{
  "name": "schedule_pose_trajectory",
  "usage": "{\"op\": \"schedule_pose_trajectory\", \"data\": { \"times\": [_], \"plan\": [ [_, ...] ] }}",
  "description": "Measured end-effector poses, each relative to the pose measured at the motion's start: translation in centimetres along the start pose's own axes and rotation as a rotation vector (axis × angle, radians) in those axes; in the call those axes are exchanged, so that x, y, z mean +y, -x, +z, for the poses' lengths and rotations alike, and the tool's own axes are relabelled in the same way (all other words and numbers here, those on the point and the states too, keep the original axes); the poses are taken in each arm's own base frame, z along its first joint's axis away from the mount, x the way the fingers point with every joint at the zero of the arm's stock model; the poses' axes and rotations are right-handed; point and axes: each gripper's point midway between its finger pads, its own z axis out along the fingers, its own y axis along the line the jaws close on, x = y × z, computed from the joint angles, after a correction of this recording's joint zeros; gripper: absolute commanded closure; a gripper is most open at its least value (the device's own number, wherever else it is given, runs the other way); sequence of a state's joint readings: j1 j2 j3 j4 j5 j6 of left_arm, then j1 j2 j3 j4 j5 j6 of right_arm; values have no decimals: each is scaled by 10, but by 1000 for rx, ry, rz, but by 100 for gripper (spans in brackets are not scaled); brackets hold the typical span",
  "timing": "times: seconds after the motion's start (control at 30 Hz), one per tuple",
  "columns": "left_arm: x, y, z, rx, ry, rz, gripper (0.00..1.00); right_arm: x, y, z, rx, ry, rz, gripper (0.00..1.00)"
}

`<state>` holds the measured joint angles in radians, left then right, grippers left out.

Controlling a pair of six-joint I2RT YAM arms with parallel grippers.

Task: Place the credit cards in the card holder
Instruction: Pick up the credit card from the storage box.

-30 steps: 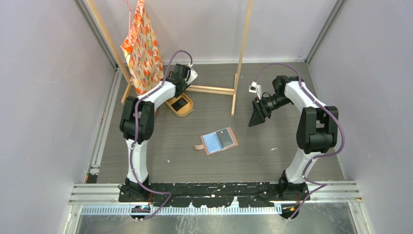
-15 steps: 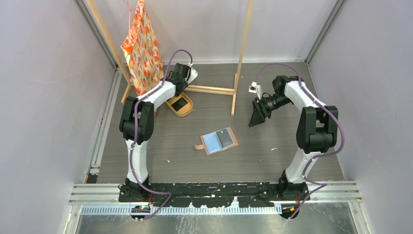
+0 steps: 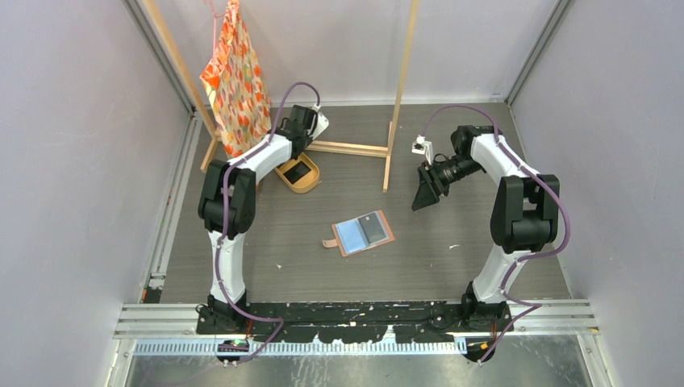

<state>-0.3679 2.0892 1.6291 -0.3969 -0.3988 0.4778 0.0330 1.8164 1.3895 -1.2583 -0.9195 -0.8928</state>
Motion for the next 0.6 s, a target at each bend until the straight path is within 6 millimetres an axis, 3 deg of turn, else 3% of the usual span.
{"op": "schedule_pose_trajectory", "data": {
  "times": [0.6],
  "plan": [
    [-12,2,-7,1,-42,13,99,1,0,0,2,14,-2,52]
  ]
}}
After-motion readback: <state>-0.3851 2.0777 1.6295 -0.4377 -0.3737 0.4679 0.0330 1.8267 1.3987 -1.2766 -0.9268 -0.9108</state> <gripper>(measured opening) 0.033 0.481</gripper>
